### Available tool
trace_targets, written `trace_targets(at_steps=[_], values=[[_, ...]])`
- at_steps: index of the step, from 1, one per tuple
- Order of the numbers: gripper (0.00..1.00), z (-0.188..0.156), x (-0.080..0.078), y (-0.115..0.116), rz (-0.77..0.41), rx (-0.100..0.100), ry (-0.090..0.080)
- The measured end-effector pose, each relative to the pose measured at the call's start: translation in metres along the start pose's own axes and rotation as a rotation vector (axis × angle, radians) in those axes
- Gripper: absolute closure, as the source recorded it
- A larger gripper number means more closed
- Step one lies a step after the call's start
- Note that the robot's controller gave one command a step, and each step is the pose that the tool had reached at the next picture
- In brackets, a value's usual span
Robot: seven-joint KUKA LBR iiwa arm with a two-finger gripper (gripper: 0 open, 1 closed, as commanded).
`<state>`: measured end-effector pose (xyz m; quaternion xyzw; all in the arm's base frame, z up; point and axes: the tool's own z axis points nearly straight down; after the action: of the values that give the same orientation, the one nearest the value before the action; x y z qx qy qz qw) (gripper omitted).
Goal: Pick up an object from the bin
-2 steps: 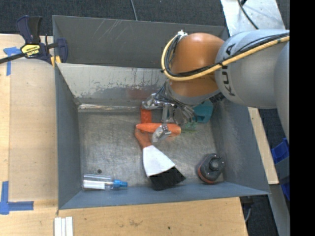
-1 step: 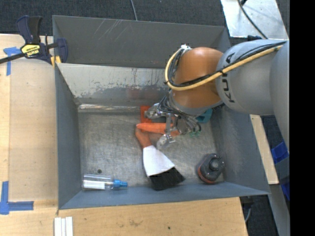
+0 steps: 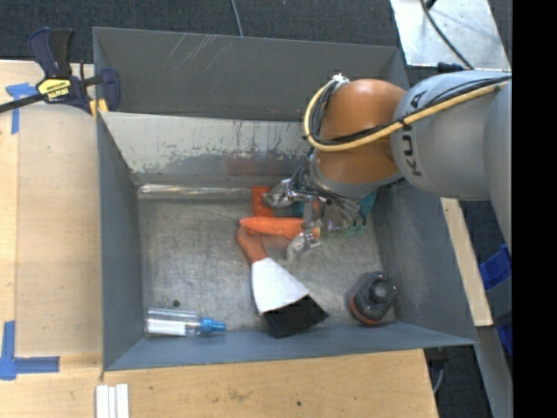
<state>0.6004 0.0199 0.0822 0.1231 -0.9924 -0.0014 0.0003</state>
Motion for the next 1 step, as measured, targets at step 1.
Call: trace_targets(at_steps=[1], values=[[1.00, 0.0003, 0.0177, -0.0254, 0.304, -0.011, 0.000]])
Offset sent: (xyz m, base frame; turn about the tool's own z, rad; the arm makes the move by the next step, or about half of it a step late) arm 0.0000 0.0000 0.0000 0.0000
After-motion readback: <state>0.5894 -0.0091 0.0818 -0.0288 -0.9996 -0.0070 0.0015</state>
